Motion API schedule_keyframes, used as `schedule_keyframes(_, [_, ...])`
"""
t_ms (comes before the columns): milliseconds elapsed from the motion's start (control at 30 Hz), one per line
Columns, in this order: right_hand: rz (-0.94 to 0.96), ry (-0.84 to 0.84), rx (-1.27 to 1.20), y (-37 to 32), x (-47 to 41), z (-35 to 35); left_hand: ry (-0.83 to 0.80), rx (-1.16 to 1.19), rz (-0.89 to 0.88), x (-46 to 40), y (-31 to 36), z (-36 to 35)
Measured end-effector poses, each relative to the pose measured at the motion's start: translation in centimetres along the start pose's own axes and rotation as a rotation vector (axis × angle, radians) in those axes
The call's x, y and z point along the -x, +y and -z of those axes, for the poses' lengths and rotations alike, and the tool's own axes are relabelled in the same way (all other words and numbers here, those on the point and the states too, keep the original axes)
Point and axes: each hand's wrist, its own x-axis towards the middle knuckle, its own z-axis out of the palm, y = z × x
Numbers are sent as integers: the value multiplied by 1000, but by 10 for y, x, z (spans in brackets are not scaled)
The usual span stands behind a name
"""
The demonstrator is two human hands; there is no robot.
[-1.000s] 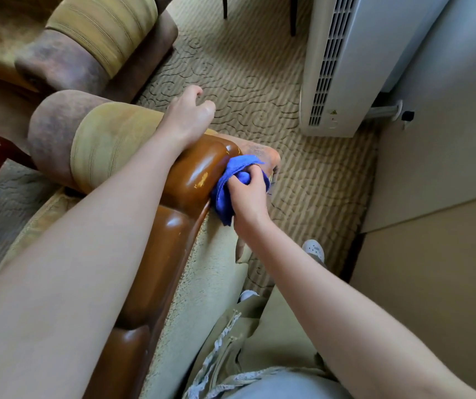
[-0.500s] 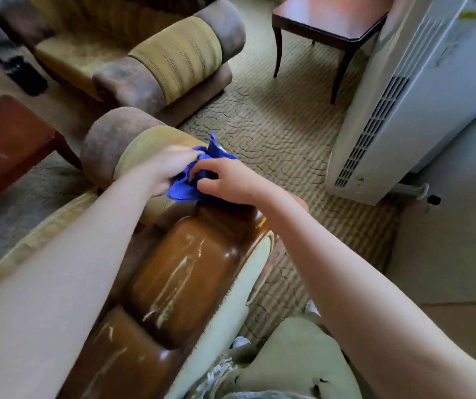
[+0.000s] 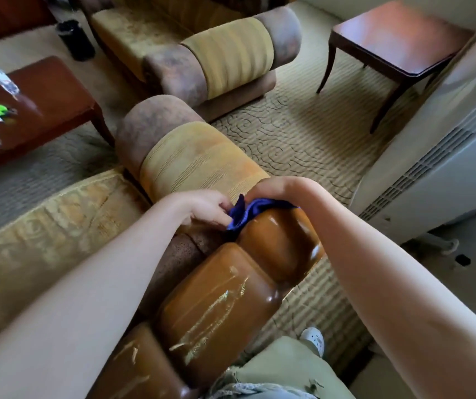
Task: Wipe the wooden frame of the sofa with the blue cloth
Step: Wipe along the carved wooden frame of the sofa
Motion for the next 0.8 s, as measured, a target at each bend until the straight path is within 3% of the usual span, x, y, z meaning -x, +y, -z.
schedule_keyframes(333, [200,6,386,-41,21,-36,-238,53,102,33,-5,7])
schedule_keyframes(500, [249,74,311,-35,31,-37,-99,5,34,35,-7,0])
schedule_keyframes(633, [165,241,33,-6,4,-17,85,-95,-6,15,12,-10])
schedule_keyframes(800, [62,141,-131,27,-21,4,79,-188,20,-21,37,-16])
